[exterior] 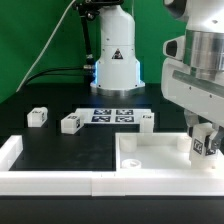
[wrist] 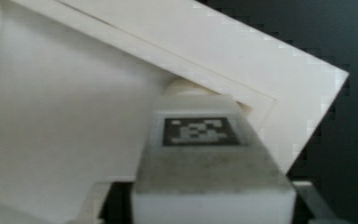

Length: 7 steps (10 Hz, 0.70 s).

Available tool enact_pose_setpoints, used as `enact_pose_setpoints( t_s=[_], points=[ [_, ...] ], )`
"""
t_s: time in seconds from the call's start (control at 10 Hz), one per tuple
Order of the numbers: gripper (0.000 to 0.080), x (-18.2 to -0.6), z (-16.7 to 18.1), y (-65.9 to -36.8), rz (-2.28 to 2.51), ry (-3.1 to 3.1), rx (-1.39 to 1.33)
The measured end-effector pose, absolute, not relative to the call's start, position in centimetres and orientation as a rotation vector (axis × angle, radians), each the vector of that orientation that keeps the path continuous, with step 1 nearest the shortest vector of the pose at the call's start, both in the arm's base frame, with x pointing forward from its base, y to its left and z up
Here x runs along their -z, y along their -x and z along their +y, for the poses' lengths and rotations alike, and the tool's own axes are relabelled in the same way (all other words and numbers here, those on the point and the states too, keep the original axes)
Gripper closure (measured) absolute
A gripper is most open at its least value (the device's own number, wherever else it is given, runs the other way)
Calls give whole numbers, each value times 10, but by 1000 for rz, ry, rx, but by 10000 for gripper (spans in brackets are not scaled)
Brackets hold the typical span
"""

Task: Assemble one leg

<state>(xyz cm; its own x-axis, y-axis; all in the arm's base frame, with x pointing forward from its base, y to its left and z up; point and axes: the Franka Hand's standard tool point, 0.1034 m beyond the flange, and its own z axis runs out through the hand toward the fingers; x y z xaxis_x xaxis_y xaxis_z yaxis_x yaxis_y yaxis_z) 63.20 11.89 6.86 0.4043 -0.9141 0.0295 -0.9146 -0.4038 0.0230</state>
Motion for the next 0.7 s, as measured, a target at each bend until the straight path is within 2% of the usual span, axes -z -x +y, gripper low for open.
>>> enact_pose_setpoints(
  t_s=[0.2, 0.4, 0.5, 0.6, 0.7],
  points=[
    [508, -68, 118, -632, -1878, -2479, -13],
    [261, -68, 121, -631, -1846, -2506, -14],
    [261, -68, 125, -631, -1822, -2527, -18],
    [173, -68, 126, -632, -1748, -2600, -49],
    [156, -67, 124, -631, -1521, -2746, -73]
  ],
)
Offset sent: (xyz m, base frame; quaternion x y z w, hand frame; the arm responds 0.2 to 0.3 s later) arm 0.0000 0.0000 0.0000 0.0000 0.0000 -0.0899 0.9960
